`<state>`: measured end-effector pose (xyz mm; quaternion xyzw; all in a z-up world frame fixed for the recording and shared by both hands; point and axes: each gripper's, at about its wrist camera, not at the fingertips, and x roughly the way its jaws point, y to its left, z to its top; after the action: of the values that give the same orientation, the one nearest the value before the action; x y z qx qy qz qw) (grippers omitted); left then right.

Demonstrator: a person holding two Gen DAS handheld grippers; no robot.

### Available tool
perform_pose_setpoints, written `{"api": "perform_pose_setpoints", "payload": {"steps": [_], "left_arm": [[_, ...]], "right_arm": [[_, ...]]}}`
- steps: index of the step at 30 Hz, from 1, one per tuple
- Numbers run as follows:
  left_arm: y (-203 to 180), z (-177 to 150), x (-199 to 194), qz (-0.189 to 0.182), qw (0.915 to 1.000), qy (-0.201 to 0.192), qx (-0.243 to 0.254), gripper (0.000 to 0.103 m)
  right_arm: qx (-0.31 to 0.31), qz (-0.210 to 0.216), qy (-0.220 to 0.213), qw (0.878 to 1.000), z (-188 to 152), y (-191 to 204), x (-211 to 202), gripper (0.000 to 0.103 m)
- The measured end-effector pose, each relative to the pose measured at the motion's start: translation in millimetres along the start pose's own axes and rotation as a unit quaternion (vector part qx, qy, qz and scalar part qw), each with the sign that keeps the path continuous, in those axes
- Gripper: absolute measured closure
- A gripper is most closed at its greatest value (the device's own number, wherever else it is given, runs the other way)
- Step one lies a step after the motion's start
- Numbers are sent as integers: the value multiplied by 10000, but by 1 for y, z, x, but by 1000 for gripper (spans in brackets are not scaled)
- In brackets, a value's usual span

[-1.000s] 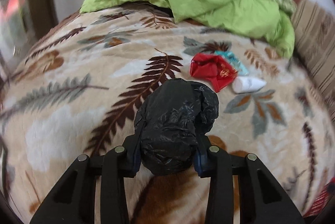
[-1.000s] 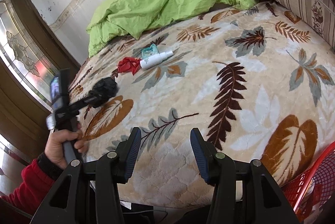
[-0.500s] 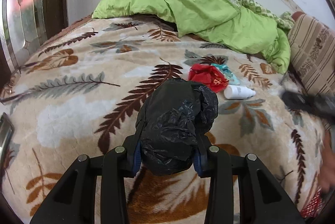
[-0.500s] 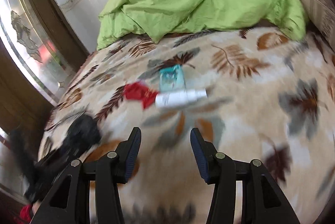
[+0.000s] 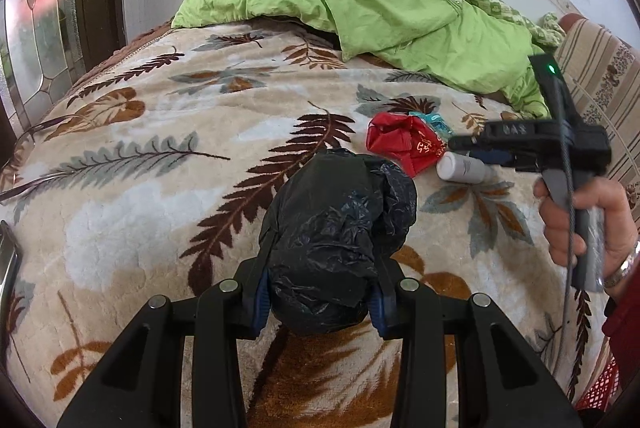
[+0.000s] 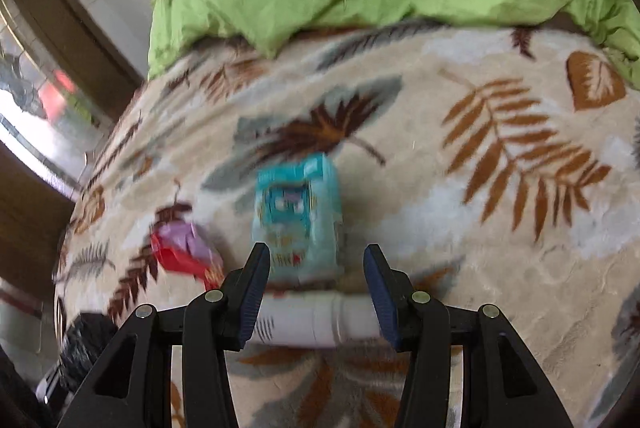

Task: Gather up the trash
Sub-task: 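Grasp the white spray bottle with the right tool while the left tool holds the black bag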

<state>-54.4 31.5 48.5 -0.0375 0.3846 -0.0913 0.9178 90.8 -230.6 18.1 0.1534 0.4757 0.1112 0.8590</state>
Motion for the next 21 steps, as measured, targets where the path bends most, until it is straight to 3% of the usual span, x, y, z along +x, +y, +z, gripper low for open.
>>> {"api": "perform_pose_setpoints", "payload": {"steps": [5,8,13,16,19,21], "left_arm": [[2,1,3,-57,10000,46,-67,65],[2,1,4,-74,10000,37,-52,65],[2,0,2,-78,10000,44,-41,65],[2,0,1,-75,10000,33,-23,65],[1,-1,0,-92,10000,28,-3,65],[-1,-1,-1,-89,10000,27,4,65]], "right_arm": [[-390,558,486,9965,-28,17,-9,51],[-856,552,692,9924,-47,40,-9,51],[-1651,181,846,9825,-75,66,-8,51],[-1587,109,805,9840,-77,60,-19,51],[-1240,75,358,9916,-73,48,-46,51],[-954,86,295,9950,-72,40,-58,51]]}}
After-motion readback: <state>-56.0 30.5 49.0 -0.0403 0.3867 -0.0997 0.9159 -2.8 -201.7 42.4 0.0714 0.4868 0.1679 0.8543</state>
